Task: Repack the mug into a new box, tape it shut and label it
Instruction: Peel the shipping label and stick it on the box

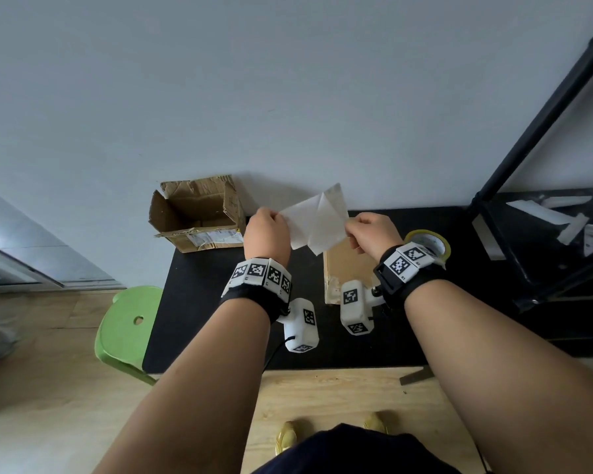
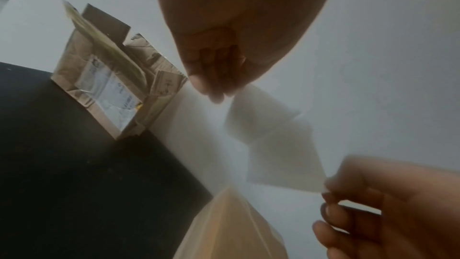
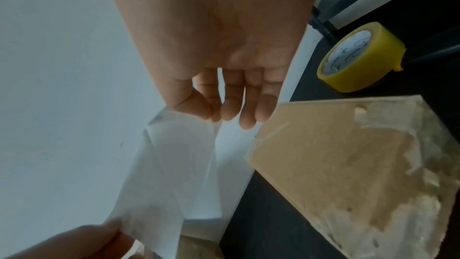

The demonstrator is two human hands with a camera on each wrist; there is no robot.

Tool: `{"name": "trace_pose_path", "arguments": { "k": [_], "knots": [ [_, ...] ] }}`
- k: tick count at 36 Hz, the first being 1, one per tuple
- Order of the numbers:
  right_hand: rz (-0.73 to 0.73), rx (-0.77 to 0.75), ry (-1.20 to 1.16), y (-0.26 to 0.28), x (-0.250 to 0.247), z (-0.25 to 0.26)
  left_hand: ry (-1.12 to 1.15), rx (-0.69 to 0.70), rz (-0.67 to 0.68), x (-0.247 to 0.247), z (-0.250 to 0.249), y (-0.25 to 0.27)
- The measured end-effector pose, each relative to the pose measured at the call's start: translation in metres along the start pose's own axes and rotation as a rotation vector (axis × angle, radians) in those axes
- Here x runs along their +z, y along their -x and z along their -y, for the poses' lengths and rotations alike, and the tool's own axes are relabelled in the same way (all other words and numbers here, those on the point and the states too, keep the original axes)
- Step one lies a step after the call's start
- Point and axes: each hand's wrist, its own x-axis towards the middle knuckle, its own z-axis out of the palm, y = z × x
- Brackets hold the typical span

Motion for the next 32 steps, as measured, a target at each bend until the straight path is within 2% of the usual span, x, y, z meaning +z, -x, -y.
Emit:
{"name": "trace_pose_path", "arguments": {
  "k": [10,15,25,28,32],
  "knots": [
    [-0.119,0.072,0.095,-0.004,0.036,0.011,-0.024,-0.162,-0.207,-0.049,0.044,-0.011],
    [-0.093,0.125,0.106,0.001,0.058,0.019,-0.012,-0.241,-0.282,-0.071,0.067,-0.016],
    [-0.150,0.146,0.102,-0.006,0.106,0.020,-0.020,-0.280,-0.419,-0.108,0.111,-0.028],
    [-0.123,0.144,0.138,-0.016,0.120,0.011,-0.030,-0.293,-0.418,-0.116,0.122,-0.032],
    [0.001,0.106,0.224,-0.012,0.138,0.012,-0.040,-0.230,-0.413,-0.120,0.130,-0.033]
  ]
}}
